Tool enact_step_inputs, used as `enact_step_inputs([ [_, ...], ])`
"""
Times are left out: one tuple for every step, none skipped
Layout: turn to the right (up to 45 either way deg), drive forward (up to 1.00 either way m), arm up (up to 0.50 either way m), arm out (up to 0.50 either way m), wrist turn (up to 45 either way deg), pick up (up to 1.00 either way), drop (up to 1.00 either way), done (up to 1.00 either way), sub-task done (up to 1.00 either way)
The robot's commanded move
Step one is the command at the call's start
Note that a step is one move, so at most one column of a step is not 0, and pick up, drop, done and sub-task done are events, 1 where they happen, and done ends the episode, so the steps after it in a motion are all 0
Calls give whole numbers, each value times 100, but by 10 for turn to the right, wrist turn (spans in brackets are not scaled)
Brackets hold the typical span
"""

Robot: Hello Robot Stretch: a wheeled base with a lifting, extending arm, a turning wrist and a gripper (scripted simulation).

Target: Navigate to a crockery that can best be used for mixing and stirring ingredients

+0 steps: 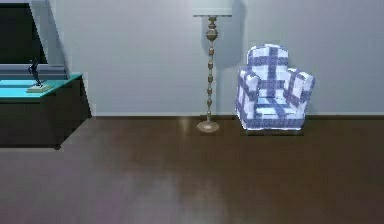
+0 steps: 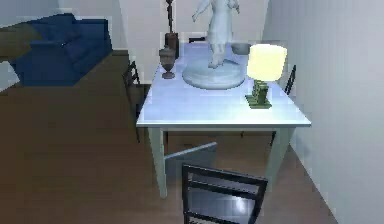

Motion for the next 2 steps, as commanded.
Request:
enact_step_inputs([
  [-300, 0, 0, 0, 0, 0, 0, 0, 0],
  [0, 40, 0, 0, 0, 0, 0, 0, 0],
])
